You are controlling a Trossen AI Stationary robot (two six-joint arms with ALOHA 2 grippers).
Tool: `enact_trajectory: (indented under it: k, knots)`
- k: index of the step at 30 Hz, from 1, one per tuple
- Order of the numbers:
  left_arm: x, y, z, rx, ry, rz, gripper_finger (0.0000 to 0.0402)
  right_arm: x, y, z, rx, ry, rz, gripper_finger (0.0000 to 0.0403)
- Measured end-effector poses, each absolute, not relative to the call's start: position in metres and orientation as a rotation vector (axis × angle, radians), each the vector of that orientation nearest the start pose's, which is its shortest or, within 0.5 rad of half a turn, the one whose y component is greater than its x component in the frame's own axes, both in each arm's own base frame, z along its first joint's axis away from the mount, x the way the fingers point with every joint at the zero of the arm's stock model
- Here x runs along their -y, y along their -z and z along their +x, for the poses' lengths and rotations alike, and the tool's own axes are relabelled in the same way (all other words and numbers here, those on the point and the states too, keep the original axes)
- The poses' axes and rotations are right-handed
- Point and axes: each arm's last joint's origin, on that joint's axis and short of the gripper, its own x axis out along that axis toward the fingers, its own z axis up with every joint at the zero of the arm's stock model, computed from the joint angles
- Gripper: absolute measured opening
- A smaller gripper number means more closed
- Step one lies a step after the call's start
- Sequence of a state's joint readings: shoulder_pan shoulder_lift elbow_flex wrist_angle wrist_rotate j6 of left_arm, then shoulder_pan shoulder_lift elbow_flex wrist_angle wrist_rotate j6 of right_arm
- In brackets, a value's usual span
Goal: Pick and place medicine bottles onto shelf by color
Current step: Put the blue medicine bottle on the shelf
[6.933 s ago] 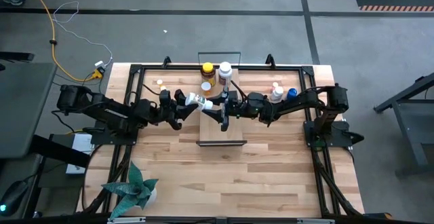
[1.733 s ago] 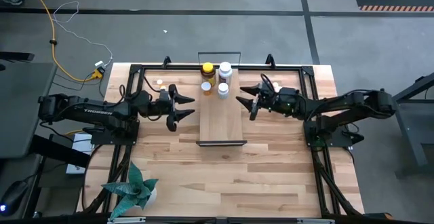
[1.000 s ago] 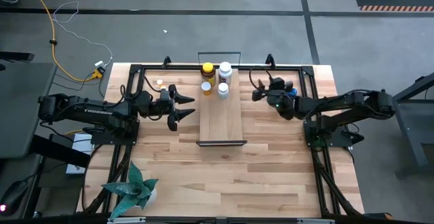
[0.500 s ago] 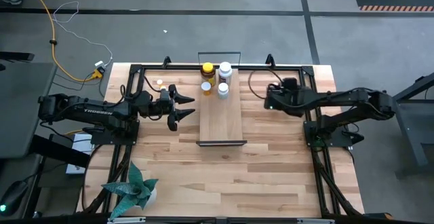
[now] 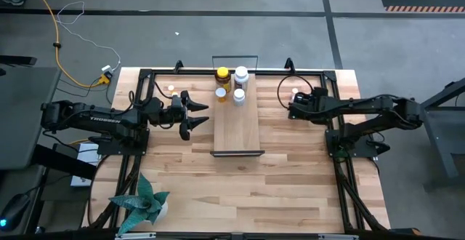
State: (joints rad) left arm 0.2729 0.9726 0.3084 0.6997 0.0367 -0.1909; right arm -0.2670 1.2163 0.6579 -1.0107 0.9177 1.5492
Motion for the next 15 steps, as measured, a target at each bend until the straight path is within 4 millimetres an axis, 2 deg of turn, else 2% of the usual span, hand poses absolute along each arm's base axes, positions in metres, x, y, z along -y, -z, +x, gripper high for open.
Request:
enact_trajectory:
  k: [15]
  knots:
    - [-0.052,-0.221,0.191,0.058,-0.232,-0.185,0.0218,0.083,-0.168,0.160,-0.560,1.854,0.580,0.0236]
